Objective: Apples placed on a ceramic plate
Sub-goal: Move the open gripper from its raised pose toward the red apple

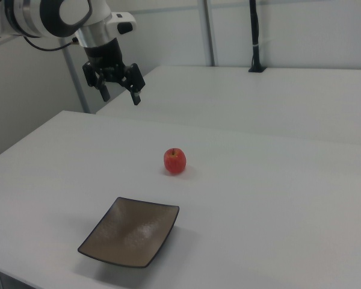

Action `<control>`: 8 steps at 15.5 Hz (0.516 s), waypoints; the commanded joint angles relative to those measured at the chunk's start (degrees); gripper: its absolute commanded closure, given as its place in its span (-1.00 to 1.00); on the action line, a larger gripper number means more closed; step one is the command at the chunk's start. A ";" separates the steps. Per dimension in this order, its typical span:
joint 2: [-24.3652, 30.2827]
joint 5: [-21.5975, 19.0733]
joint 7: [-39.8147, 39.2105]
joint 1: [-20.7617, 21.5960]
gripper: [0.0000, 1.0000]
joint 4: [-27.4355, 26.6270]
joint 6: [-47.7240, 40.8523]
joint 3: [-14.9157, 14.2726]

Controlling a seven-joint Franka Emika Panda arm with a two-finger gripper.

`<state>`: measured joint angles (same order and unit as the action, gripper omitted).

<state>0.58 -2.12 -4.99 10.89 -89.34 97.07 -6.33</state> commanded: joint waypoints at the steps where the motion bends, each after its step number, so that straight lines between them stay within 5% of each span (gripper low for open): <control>1: 1.35 -1.22 1.38 0.63 -1.00 -1.45 0.93 -0.88; 8: 1.00 -1.30 1.29 0.71 -1.00 -1.54 1.54 -0.79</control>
<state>0.68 -2.13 -4.75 10.82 -89.41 97.07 -6.38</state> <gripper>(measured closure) 0.000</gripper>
